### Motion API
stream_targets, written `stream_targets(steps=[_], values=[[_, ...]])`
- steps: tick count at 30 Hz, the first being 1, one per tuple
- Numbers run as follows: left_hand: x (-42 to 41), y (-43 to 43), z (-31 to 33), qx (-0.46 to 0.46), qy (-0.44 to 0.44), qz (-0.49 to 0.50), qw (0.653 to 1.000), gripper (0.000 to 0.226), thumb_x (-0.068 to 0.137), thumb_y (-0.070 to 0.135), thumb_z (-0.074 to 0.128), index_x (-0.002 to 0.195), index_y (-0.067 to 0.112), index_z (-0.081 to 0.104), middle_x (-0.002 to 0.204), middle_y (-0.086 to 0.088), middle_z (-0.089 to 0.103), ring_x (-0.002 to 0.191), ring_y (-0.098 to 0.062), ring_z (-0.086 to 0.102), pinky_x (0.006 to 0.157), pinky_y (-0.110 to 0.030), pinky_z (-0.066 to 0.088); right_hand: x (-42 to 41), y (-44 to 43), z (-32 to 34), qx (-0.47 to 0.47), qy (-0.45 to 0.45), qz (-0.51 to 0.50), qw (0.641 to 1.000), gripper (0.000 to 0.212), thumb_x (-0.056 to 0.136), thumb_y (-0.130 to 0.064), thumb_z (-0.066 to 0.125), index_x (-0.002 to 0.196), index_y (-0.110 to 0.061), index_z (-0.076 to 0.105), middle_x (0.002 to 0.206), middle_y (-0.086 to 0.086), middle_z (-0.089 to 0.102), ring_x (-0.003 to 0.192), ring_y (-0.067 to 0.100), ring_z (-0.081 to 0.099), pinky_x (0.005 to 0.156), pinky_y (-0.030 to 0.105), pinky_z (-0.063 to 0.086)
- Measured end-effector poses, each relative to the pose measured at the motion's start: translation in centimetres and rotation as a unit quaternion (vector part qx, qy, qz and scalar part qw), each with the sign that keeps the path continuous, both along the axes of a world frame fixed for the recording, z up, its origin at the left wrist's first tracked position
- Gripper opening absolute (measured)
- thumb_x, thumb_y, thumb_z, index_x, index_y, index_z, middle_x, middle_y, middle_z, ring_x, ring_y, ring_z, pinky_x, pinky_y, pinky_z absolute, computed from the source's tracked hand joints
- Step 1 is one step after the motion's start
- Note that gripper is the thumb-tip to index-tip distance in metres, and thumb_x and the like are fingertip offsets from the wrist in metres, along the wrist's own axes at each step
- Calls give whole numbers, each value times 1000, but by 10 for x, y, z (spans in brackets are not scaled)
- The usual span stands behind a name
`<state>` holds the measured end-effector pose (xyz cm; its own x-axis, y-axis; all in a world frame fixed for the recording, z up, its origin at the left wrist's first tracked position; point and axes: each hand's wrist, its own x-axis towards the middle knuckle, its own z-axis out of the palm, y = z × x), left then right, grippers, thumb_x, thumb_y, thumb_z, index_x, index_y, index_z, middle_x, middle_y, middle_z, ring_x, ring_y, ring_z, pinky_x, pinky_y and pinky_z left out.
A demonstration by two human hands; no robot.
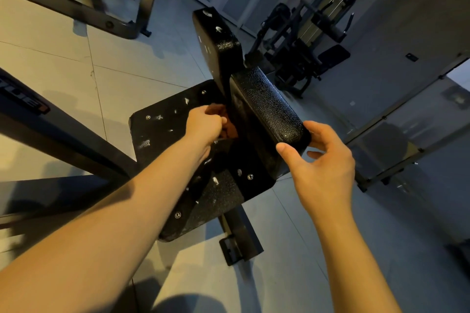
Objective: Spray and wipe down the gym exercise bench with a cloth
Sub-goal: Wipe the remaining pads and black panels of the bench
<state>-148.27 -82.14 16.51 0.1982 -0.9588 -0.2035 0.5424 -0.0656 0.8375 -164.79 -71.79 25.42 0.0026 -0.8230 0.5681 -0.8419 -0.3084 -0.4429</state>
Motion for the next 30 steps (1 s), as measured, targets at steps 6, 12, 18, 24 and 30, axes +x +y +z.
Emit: stream_targets(steps=[6, 12, 18, 24, 30], values=[[-5, 3, 8, -41, -11, 30, 999, 22, 91, -6, 58, 95, 10, 72, 89, -18, 74, 82, -32, 75, 74, -44, 65, -2, 0, 1, 7, 9, 3, 1000, 46, 82, -31, 83, 124, -28, 65, 114, -13, 67, 107, 5, 61, 86, 17, 44], [33, 8, 7, -94, 84, 15, 992, 22, 92, -3, 64, 103, 13, 73, 104, -14, 77, 98, -30, 75, 84, -45, 63, -4, -3, -2, 3, 1, 9, 1000, 47, 81, -32, 84, 124, -30, 64, 113, -15, 66, 105, 2, 60, 89, 21, 46], [23, 2, -9, -55, 83, 16, 995, 44, 98, -5, 53, 130, 23, 62, 121, -6, 64, 111, -30, 66, 84, -51, 63, -5, 0, -1, 1, 6, 19, 1000, 45, 82, -33, 82, 123, -31, 64, 114, -13, 67, 107, 4, 61, 86, 19, 45], [-3, -6, -2, -46, 65, 47, 996, 28, 97, 7, 61, 117, 26, 68, 110, -1, 67, 108, -25, 68, 71, -31, 61, -5, -2, -3, 1, 15, 21, 1000, 44, 83, -32, 82, 122, -32, 61, 114, -13, 65, 105, 2, 59, 76, 7, 39], [-13, -11, 1, -26, 47, 117, 992, 22, 86, 6, 76, 97, 26, 76, 98, -1, 73, 99, -24, 72, 86, -41, 63, -4, -1, -3, -5, 23, 18, 1000, 43, 82, -34, 82, 116, -39, 55, 112, -16, 63, 99, -5, 56, 73, 1, 38]])
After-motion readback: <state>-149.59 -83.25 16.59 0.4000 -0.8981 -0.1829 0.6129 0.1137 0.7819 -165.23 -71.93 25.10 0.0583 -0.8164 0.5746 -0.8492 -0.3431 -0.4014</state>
